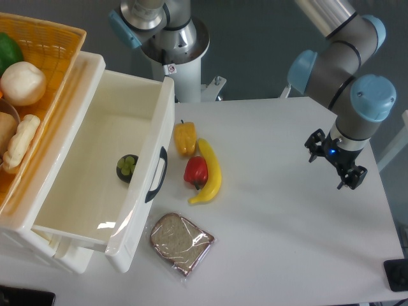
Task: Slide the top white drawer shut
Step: 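Move the gripper toward the open white drawer's front panel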
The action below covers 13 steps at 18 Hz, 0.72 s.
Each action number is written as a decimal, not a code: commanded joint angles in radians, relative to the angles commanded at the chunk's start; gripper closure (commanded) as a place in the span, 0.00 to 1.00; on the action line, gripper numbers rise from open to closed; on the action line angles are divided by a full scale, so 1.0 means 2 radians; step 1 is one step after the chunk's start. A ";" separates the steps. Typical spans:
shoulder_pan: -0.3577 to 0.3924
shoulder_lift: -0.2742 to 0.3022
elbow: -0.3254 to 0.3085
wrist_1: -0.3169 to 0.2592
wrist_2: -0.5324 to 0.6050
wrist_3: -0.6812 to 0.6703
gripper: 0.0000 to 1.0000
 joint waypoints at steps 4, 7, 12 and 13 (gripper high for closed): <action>-0.002 0.003 -0.004 0.001 -0.002 -0.008 0.00; -0.011 0.005 -0.018 0.002 -0.002 -0.012 0.00; 0.001 0.021 -0.056 0.004 -0.022 -0.014 0.00; 0.002 0.033 -0.066 0.004 -0.023 -0.017 0.00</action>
